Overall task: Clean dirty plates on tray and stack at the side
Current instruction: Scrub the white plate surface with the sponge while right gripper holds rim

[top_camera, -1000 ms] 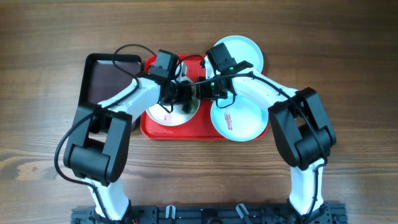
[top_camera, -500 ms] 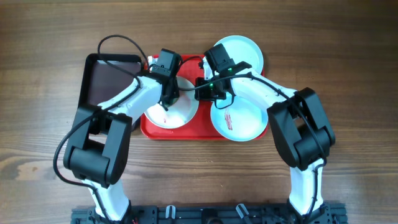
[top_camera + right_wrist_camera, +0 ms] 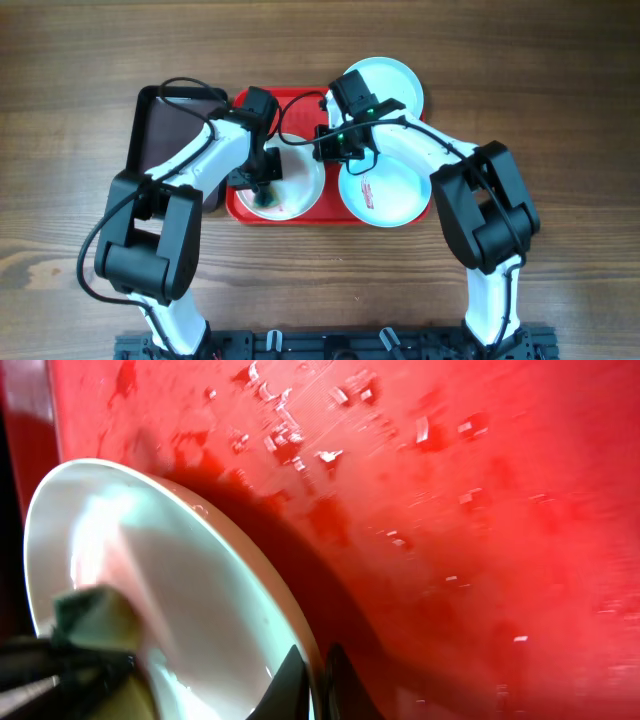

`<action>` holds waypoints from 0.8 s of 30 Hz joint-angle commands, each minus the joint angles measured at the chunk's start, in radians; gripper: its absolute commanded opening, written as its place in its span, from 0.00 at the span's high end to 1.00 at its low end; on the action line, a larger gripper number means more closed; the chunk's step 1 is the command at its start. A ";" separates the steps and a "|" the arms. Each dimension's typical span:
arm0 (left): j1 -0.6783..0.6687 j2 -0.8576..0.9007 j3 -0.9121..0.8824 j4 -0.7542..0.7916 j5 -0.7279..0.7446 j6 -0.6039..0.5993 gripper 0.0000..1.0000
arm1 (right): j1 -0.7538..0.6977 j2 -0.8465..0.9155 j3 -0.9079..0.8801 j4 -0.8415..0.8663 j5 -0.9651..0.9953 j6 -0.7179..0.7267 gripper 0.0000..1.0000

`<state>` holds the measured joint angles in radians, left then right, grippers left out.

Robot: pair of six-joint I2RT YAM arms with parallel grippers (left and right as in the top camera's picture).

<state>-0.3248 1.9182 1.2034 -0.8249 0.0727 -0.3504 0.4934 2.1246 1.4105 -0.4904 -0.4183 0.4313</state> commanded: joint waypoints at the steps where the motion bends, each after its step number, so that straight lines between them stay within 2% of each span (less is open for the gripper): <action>1: -0.026 0.049 -0.045 0.100 0.366 0.085 0.96 | -0.002 0.017 -0.008 0.004 0.016 0.033 0.96; 11: -0.026 0.049 -0.045 0.396 0.361 0.085 0.96 | -0.002 0.017 -0.008 0.006 0.017 0.038 0.96; 13: -0.026 0.049 -0.045 0.439 0.323 0.085 0.96 | -0.002 0.017 -0.008 0.005 0.017 0.038 0.96; 21: -0.009 0.049 -0.045 0.499 -0.060 0.080 0.96 | -0.002 0.017 -0.008 0.001 0.017 0.031 0.96; 24: 0.012 0.049 -0.044 0.482 -0.189 0.032 0.96 | -0.002 0.017 -0.008 0.003 0.017 0.033 0.96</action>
<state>-0.3439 1.9545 1.1679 -0.3283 0.1387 -0.2913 0.4835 2.1246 1.4105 -0.4854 -0.4141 0.4522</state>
